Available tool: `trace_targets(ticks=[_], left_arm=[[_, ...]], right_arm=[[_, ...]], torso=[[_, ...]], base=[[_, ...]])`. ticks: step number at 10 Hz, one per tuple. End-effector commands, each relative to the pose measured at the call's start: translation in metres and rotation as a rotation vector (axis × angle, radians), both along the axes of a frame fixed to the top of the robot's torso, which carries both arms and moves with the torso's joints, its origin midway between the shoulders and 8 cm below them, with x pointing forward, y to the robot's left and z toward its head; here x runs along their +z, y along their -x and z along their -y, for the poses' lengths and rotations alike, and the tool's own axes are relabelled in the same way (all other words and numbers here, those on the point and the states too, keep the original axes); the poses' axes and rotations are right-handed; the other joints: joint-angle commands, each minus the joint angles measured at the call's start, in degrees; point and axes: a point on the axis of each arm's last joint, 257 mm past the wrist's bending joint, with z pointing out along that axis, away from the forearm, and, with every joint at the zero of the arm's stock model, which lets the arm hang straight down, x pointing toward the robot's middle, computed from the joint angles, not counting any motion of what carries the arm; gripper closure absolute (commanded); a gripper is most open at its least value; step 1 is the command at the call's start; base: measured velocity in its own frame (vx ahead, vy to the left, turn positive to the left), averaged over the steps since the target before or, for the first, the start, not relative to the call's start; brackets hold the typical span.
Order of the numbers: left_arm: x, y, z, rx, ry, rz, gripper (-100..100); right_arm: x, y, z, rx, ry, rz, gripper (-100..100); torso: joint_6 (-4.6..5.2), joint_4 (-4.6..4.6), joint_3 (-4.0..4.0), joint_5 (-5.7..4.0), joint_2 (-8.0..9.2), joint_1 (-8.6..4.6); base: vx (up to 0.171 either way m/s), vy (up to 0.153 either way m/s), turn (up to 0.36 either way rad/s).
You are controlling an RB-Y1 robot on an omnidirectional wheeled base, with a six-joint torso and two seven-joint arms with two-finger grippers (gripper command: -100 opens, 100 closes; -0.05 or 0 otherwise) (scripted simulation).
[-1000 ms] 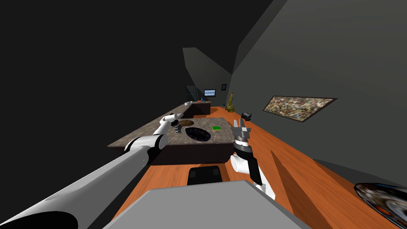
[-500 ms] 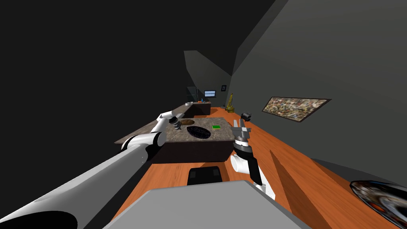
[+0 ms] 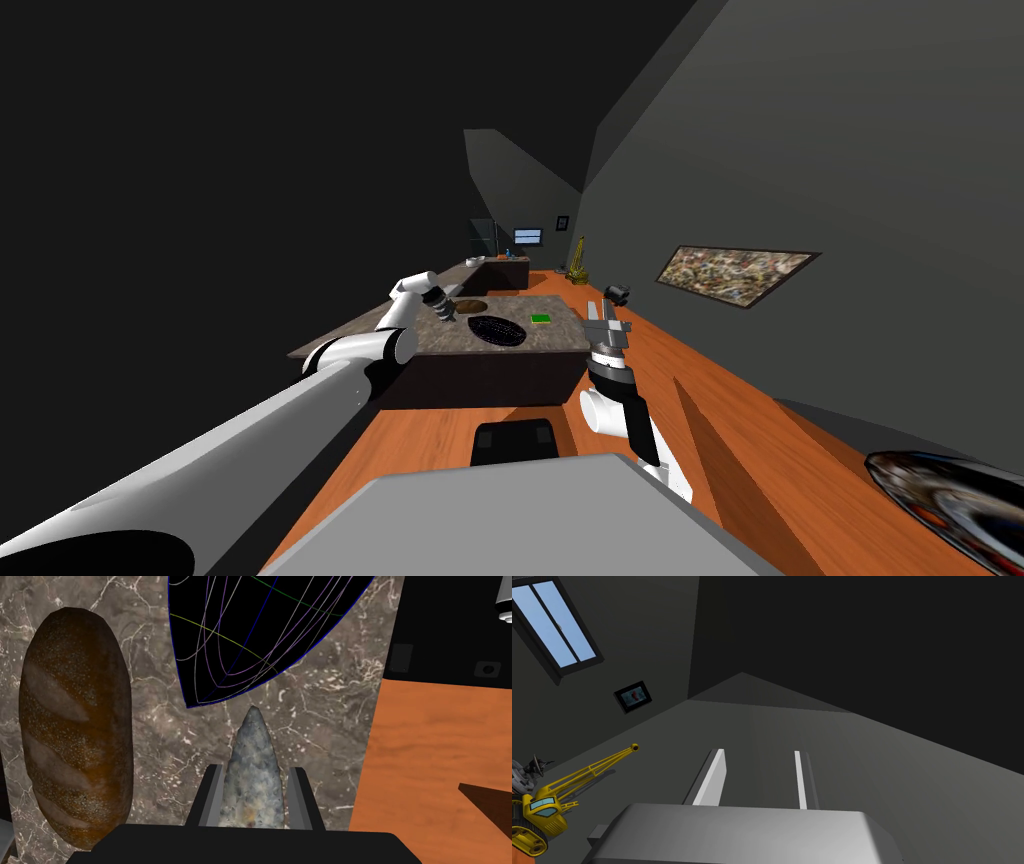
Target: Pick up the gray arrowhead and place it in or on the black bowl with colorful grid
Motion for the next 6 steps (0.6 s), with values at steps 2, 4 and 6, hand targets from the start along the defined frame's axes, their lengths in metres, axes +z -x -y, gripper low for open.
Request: trace_targets(ticks=[2, 4, 6], left_arm=[[0.003, 0.01, -0.002, 0.007, -0.031, -0.051, 100], [0.001, 0.017, -0.007, 0.017, -0.069, -0.093, 100], [-0.002, 0.025, -0.015, 0.028, -0.113, -0.136, 100]], right_arm=[[0.0, 0.0, 0.0, 0.0, 0.0, 0.0, 0], [0.0, 0.0, 0.0, 0.0, 0.0, 0.0, 0], [0.0, 0.0, 0.0, 0.0, 0.0, 0.0, 0]], torso=[[0.03, -0.05, -0.09, -0.03, -0.13, -0.2], [0.09, -0.13, -0.22, -0.11, -0.32, -0.55], [0.1, -0.19, -0.34, -0.12, -0.51, -0.54]], base=[[0.03, -0.186, -0.008], [0.058, -0.23, -0.002], [0.106, -0.22, -0.003]])
